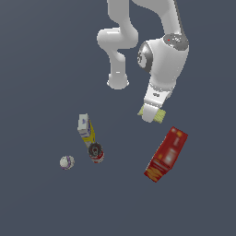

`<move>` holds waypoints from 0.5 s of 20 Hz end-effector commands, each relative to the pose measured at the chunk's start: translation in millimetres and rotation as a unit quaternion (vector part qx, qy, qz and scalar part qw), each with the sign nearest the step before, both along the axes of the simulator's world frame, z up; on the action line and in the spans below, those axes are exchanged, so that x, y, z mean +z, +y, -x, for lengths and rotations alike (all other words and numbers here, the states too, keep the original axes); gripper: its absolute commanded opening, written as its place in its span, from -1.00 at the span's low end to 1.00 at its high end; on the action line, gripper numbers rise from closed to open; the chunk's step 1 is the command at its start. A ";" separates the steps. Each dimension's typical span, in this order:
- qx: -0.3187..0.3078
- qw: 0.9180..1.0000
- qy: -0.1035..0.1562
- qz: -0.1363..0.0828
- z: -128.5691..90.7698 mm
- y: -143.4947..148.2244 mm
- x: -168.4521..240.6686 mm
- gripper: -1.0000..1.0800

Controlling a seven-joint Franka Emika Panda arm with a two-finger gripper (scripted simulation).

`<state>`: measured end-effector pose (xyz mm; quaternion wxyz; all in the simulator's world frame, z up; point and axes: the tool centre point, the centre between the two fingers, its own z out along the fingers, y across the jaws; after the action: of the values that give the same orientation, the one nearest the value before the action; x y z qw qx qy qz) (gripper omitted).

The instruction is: Pick up a designated object from a clutter of objects.

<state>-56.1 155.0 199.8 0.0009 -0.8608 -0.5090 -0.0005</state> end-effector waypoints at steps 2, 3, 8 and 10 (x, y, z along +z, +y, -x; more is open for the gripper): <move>0.000 1.000 0.000 0.000 -8.7 6.3 33.1 -1.00; 0.000 1.000 0.000 0.000 -11.3 8.1 42.4 -1.00; 0.000 1.000 0.000 0.000 -25.1 17.0 88.9 -1.00; 0.000 1.000 0.000 0.000 -30.9 20.6 107.7 -1.00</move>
<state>-29.4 172.9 292.3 0.0010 -0.8608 -0.5089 -0.0003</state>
